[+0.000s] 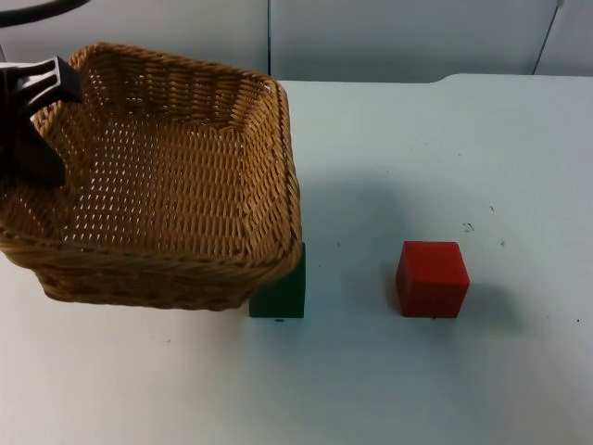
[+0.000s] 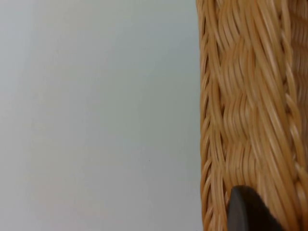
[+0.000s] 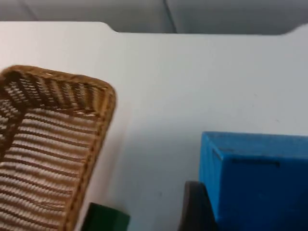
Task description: Pick up the basket with the left hand and place the blue cube into the basket with the right hand.
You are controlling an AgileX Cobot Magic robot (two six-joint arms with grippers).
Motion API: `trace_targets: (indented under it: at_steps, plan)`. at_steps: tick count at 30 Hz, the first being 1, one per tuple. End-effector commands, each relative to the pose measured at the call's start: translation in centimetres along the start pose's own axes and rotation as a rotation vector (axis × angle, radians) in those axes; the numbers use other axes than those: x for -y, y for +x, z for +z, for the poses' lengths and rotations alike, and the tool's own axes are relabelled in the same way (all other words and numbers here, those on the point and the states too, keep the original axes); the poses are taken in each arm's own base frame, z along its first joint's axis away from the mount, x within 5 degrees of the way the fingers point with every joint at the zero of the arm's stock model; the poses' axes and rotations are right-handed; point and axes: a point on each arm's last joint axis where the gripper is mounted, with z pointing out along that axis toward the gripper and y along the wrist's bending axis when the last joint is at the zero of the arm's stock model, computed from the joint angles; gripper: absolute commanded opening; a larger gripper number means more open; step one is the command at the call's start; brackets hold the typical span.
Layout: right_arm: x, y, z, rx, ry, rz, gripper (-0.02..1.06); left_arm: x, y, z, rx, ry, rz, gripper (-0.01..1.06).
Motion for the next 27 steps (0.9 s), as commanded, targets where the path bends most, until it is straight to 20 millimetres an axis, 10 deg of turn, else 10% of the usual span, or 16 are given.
trace_targets:
  at_steps: [1,11,27]
  plan:
    - [-1.7,-0.6,0.0,0.030,-0.052,-0.047,0.00,0.2,-0.3,-0.4,0.028,0.010,-0.020,0.00]
    - [-11.2,-1.3,6.9,-0.034,-0.269,-0.230,0.00,0.2,-0.3,-0.4,0.029,0.011,-0.022,0.00]
    - [-16.9,1.6,18.3,-0.231,-0.336,-0.302,0.00,0.3,-0.3,-0.4,0.027,0.017,-0.035,0.00]
